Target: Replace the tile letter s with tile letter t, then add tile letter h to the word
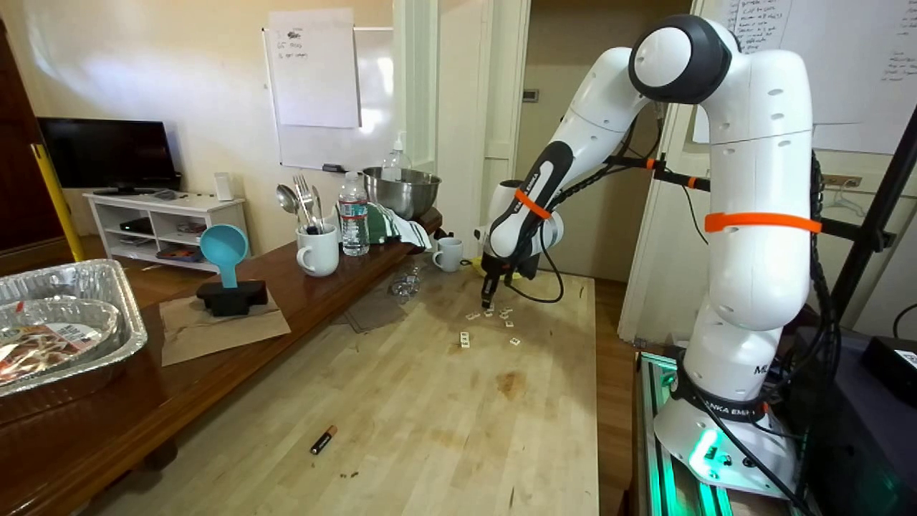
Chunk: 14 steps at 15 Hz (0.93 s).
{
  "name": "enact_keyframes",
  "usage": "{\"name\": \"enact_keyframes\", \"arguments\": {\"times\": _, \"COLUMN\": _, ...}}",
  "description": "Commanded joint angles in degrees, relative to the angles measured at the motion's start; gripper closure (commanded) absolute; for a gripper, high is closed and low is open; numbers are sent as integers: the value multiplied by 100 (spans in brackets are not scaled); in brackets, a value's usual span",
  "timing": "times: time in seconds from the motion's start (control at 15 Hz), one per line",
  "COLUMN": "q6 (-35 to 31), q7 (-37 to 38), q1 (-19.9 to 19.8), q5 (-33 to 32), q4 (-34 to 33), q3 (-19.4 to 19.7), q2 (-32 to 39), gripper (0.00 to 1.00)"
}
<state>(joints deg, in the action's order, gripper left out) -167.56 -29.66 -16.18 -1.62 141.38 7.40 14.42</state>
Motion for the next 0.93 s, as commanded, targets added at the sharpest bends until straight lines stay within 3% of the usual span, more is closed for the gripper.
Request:
{"name": "enact_keyframes", "arguments": {"times": 0.0, "q6": -182, "q7": 254, "q1": -49, "q5": -44, "q4": -303, "q3": -125, "q2": 463, "gripper": 100}}
{"name": "enact_keyframes", "arguments": {"times": 0.87, "q6": -37, "q7": 571, "q1": 133, "q5": -116, "q4": -835, "q3": -390, "q2": 826, "gripper": 100}}
